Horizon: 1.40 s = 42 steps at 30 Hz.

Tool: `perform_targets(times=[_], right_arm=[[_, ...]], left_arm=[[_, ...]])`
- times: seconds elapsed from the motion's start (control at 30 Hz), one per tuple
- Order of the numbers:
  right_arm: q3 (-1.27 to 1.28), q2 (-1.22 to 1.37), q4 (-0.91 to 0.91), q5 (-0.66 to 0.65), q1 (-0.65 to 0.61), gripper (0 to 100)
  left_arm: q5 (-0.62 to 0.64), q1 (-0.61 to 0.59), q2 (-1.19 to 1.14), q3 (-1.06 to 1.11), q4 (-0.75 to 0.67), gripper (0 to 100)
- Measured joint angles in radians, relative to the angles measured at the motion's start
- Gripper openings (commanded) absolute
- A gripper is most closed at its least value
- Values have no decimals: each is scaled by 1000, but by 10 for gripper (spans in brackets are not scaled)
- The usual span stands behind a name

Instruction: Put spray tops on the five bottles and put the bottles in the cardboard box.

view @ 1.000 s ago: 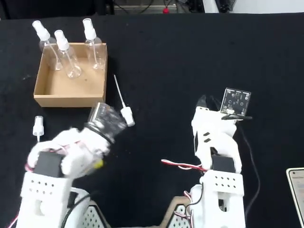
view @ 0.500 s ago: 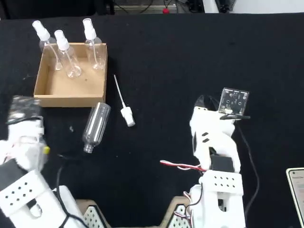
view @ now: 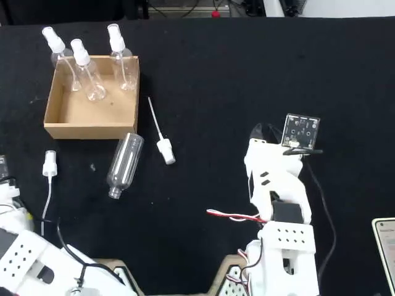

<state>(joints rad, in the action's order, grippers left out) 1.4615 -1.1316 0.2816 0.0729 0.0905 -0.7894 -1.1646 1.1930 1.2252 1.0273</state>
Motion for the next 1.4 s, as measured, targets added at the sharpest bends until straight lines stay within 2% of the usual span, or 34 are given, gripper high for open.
perform_targets(times=[0.27,0.37,0.77,0.9,1.13,1.3,1.4], right_arm=[[0,0,0,0,0,69],[0,0,0,0,0,69],[0,0,0,0,0,69],[0,0,0,0,0,69],[0,0,0,0,0,69],[0,0,0,0,0,69],[0,0,0,0,0,69]], left_arm=[[68,21,-6,44,0,173],[83,21,-74,40,-3,173],[143,25,-775,-302,-43,174],[141,25,-914,-396,-68,174],[141,26,-984,-463,-68,186],[106,25,-985,-463,-69,339],[83,23,-996,-460,-69,309]])
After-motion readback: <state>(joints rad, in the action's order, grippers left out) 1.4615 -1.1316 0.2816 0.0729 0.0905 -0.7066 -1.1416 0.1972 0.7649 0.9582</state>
